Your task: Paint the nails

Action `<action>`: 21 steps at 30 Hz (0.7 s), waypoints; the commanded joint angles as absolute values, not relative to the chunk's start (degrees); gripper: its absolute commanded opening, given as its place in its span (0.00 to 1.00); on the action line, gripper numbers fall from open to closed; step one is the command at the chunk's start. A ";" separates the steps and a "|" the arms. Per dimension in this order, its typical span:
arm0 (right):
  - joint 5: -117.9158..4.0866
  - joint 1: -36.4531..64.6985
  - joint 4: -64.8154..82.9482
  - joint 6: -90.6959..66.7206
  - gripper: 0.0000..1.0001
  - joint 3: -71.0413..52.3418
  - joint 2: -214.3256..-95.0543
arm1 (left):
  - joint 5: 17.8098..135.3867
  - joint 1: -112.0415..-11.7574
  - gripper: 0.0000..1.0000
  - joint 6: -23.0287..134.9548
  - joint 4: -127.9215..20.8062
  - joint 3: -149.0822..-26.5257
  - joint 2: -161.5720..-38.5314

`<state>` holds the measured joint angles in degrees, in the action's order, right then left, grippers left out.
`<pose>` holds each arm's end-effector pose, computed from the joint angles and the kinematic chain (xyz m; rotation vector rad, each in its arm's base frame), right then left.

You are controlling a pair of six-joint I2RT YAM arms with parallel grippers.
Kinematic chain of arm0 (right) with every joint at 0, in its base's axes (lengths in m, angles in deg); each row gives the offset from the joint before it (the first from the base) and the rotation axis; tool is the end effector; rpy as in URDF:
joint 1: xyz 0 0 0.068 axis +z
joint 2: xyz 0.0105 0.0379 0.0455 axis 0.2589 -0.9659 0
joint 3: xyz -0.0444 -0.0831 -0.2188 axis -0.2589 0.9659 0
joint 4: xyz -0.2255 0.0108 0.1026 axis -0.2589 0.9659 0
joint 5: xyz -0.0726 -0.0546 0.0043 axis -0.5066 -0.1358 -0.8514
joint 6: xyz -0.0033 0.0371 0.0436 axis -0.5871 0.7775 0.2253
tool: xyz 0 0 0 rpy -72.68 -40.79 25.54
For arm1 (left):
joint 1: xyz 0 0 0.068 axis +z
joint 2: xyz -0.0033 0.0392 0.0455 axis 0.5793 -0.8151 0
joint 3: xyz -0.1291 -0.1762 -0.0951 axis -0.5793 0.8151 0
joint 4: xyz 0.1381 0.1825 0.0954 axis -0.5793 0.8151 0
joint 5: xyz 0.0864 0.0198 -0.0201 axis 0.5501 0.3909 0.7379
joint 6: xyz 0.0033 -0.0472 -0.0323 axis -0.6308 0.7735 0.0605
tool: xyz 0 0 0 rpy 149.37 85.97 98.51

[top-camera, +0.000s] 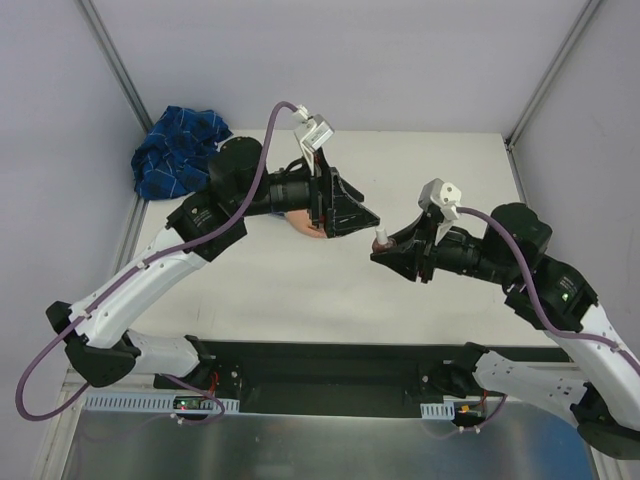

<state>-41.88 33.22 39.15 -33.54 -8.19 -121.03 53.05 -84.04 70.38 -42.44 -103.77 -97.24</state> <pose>0.0915 0.1260 0.4328 -1.1308 1.2499 0.7659 0.1593 -0.2135 0.4630 0.8028 1.4464 -1.4278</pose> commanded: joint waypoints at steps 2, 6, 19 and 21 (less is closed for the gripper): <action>-51.36 34.83 36.95 -34.97 0.00 -11.32 -122.12 | 57.70 -85.40 0.79 72.34 -42.75 -107.56 -100.31; -54.18 35.80 35.81 -34.27 0.00 -10.97 -122.30 | 57.79 -88.04 0.79 70.40 -42.75 -109.50 -101.99; -60.43 36.32 35.10 -32.16 0.00 -10.35 -120.54 | 60.60 -91.12 0.39 67.85 -42.40 -107.75 -101.73; -60.16 36.41 34.84 -31.55 0.00 -10.44 -120.37 | 59.11 -91.12 0.29 67.59 -42.31 -107.74 -102.16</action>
